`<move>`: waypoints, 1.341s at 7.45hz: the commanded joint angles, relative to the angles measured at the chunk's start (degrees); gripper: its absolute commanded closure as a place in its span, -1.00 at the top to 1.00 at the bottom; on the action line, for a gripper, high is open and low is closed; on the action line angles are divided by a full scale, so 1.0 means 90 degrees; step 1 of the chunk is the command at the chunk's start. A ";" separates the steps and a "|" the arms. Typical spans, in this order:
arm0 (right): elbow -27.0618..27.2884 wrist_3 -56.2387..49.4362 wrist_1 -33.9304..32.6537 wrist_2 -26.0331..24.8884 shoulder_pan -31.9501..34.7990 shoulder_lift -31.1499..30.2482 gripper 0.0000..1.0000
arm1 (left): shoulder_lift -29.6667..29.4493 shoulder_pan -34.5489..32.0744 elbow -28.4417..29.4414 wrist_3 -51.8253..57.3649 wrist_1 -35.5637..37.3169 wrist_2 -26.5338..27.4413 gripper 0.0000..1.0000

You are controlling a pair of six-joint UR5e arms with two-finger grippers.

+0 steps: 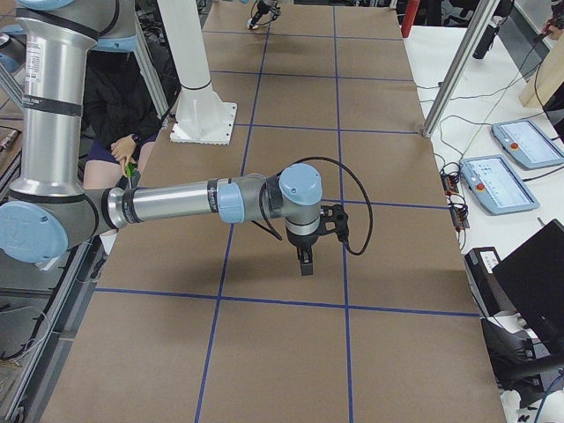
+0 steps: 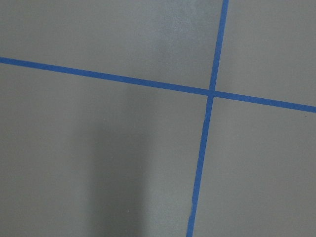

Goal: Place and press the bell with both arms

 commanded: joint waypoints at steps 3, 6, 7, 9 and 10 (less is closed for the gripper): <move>-0.0010 0.0003 0.0000 0.0002 0.0006 0.0000 1.00 | 0.0023 -0.0045 -0.1239 -0.0838 0.0034 -0.0007 -0.44; -0.0010 0.0003 0.0000 0.0012 -0.0003 0.0000 1.00 | -0.1329 -0.0161 -0.1621 -0.1367 0.1238 -0.0006 -0.44; -0.0010 0.0003 0.0000 0.0012 -0.0003 0.0000 1.00 | -0.1973 -0.0298 -0.1767 -0.1367 0.2086 -0.0006 -0.44; -0.0019 0.0003 0.0000 0.0012 -0.0003 0.0010 1.00 | -0.3650 -0.0387 -0.1983 -0.1376 0.4115 0.0013 -0.44; -0.0019 0.0003 0.0000 0.0022 -0.0003 0.0010 1.00 | -0.4674 -0.0387 -0.1916 -0.1386 0.5160 0.0013 -0.44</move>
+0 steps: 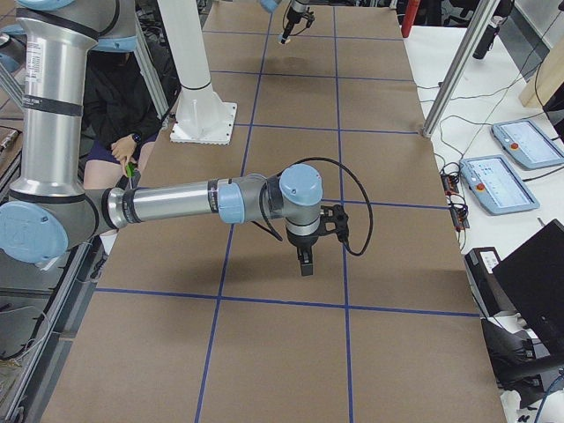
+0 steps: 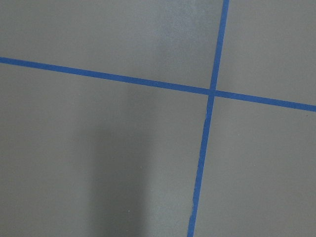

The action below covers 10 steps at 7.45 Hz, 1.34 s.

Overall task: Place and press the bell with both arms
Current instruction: 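Carry the blue bell with the left gripper toward the grid center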

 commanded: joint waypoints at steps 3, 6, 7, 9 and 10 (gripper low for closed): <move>-0.0013 0.0010 0.0000 0.0008 -0.0003 0.0004 1.00 | -0.4139 0.0374 0.1684 -0.1608 0.2170 -0.0024 -0.43; -0.0014 0.0010 0.0000 -0.0002 -0.0003 0.0004 1.00 | -0.6438 0.0991 0.4915 -0.3307 0.0275 -0.0005 -0.40; -0.0014 0.0010 0.0000 -0.0002 -0.0003 0.0004 1.00 | -0.6694 0.1050 0.5621 -0.3710 -0.0643 0.0005 -0.39; -0.0014 0.0010 0.0000 0.0008 -0.0003 0.0004 1.00 | -0.7397 0.1285 0.6582 -0.3997 -0.0887 0.0035 -0.29; -0.0014 0.0010 0.0000 0.0008 -0.0003 0.0004 1.00 | -0.7458 0.1459 0.6595 -0.4210 -0.0984 0.0044 -0.27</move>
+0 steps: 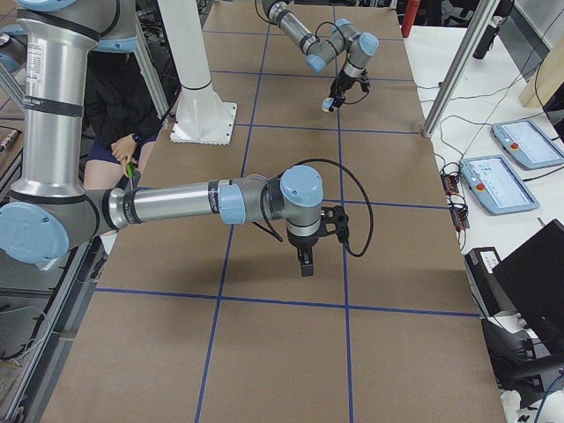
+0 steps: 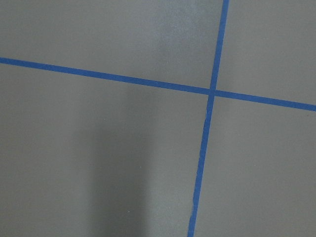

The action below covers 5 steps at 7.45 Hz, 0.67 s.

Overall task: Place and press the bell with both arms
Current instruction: 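Carry the blue bell with the left gripper toward the grid center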

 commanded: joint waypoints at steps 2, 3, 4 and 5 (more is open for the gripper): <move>0.0029 0.0252 0.0010 0.0099 0.0000 0.0000 1.00 | -0.0229 0.0370 0.0565 -0.0774 -0.1078 0.0070 -0.22; 0.0039 0.0254 0.0010 0.0109 0.0000 0.0000 1.00 | -0.0229 0.0380 0.0606 -0.0775 -0.1131 0.0303 -0.10; 0.0039 0.0244 0.0010 0.0109 0.0000 0.0000 1.00 | -0.0229 0.0381 0.0606 -0.0766 -0.1122 0.0334 0.09; 0.0039 0.0244 0.0010 0.0109 0.0000 0.0000 1.00 | -0.0229 0.0381 0.0606 -0.0756 -0.1122 0.0344 0.45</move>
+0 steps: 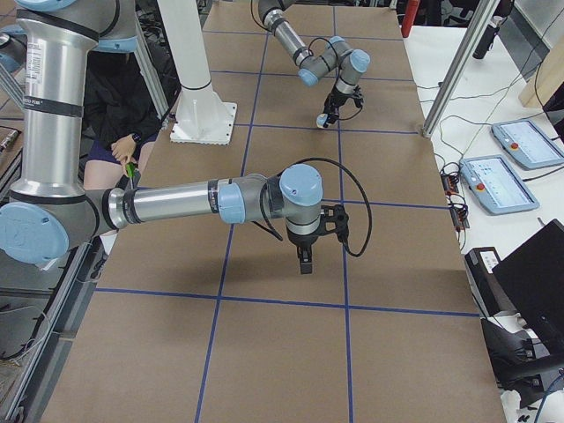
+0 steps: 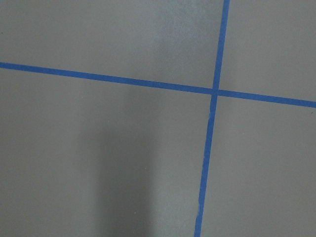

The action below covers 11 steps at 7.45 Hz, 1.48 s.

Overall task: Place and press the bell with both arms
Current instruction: 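Lower the bell onto the table and open the left gripper, then withdraw the left gripper from the bell while the right arm moves in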

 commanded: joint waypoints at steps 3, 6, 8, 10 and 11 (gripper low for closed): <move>0.0004 0.0016 0.0001 0.0004 0.0000 0.0000 1.00 | -0.0003 0.0056 -0.0050 0.0016 -0.0041 0.0286 1.00; 0.0004 0.0045 -0.0009 0.0014 0.0000 0.0097 1.00 | 0.0026 -0.0226 -0.0527 0.0055 0.0115 0.0248 1.00; 0.0014 0.0598 -0.0009 -0.0015 -0.0300 0.0467 1.00 | 0.0414 -0.0848 -0.1616 0.0249 0.0815 0.0315 1.00; 0.0023 0.0992 -0.0009 -0.0025 -0.0876 0.1119 1.00 | 0.1039 -0.1328 -0.2760 0.1281 0.1644 0.0306 1.00; 0.0052 0.0992 -0.0009 0.0004 -0.1101 0.1345 1.00 | 0.1574 -0.1582 -0.3510 0.1663 0.1958 0.0306 1.00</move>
